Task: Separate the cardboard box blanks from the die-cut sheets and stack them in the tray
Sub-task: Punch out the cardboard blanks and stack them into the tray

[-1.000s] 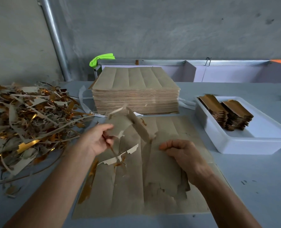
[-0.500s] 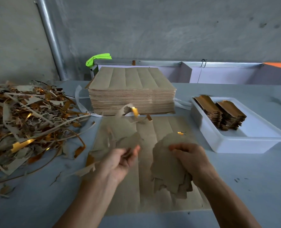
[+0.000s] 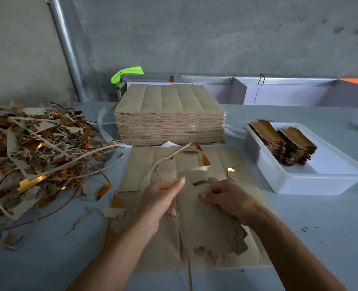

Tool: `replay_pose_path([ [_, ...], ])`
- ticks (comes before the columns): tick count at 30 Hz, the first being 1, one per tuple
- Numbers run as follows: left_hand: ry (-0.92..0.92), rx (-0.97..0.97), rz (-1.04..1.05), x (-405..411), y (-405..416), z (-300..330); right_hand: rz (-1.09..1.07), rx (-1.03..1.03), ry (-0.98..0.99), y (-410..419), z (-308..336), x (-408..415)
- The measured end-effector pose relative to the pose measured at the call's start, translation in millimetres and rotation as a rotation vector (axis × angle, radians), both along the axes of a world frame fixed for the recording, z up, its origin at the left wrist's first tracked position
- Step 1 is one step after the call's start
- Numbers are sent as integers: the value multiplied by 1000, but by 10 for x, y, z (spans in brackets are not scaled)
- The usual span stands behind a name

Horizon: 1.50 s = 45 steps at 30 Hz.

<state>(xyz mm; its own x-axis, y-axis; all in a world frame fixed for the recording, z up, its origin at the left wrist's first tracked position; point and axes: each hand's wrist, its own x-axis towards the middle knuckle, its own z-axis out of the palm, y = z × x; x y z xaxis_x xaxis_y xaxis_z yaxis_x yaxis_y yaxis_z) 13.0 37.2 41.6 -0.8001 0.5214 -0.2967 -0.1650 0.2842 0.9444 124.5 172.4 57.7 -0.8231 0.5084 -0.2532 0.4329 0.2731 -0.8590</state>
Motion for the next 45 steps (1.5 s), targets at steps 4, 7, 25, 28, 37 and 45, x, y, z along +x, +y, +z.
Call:
replay_pose_path([
  [4, -222, 184, 0, -186, 157, -9, 125, 160, -7, -52, 53, -9],
  [7, -293, 331, 144, -267, 230, -120, 44, 234, -11, -71, 5, -27],
  [25, 39, 373, 385, -774, -178, -153, -950, -100, 343, 607, -169, 337],
  [28, 128, 347, 292, -723, -164, -150, -863, -2, 316, 614, -206, 324],
  [37, 236, 502, 91, -344, 60, -70, -366, 137, 233, 206, -133, 64],
  [45, 192, 457, -18, -136, 176, -170, -257, -181, 391, -4, 42, -70],
])
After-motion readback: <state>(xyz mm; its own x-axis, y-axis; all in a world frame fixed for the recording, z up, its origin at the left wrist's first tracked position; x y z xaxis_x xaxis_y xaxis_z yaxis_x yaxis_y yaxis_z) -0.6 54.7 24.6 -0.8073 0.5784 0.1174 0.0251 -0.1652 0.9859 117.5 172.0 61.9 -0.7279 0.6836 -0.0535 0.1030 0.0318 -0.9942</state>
